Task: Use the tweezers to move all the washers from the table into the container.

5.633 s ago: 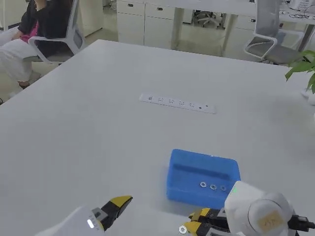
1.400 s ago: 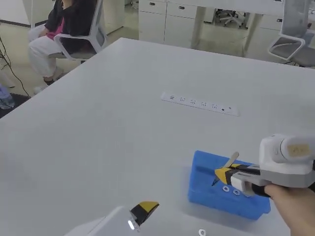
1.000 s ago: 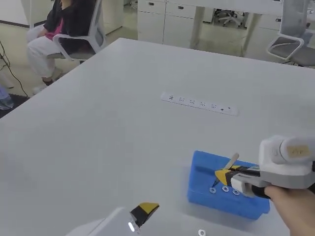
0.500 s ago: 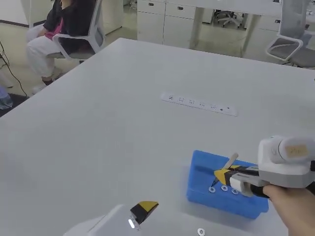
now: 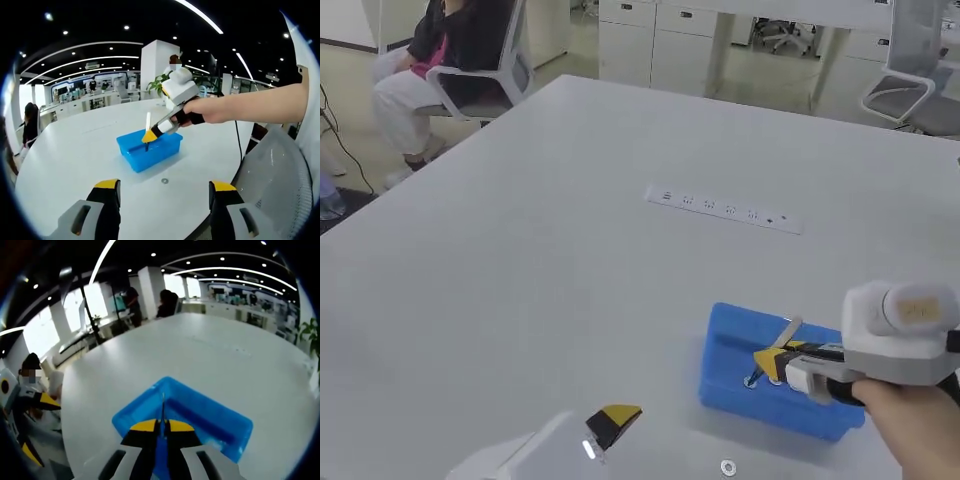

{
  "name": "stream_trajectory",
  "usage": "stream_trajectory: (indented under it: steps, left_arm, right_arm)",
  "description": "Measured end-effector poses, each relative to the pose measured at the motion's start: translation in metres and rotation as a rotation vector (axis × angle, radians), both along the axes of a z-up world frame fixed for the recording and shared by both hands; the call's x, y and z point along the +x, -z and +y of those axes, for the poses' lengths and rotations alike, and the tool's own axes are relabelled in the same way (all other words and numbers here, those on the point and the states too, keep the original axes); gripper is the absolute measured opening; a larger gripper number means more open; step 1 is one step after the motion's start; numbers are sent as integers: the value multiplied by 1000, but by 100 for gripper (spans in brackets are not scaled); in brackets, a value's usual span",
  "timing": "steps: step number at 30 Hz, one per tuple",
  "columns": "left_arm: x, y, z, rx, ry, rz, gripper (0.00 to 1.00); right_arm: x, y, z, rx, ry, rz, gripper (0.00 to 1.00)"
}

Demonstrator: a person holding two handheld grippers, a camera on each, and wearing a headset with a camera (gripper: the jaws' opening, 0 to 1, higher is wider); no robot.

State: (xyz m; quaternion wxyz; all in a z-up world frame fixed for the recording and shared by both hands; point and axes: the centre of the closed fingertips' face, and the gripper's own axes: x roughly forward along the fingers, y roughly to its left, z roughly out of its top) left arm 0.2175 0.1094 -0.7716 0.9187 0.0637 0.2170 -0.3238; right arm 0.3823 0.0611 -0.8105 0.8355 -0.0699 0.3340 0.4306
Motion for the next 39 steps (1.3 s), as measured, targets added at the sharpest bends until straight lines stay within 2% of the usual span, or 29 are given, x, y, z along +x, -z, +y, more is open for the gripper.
stream_trajectory:
  steps: [5,15,18,24,31,39]
  left_arm:
    - [0,1,0,6,2,2,72]
    - [-1,1,0,9,2,3,71]
    - [-1,1,0,11,0,2,71]
    - [-1,1,0,14,2,0,71]
    - [-2,2,0,15,7,1,70]
    - [-1,1,0,7,3,-4,71]
  right_arm:
    - [-2,3,1,-5,-3,9,4]
    - [-4,1,2,-2,-7,7,4]
    - [-5,-8,5,35,3,5,4]
    - [-9,-21,8,40,-27,-22,4]
    - [-10,-42,8,76,-28,-48,4]
    - [-30,-58,9,100,-52,-62,4]
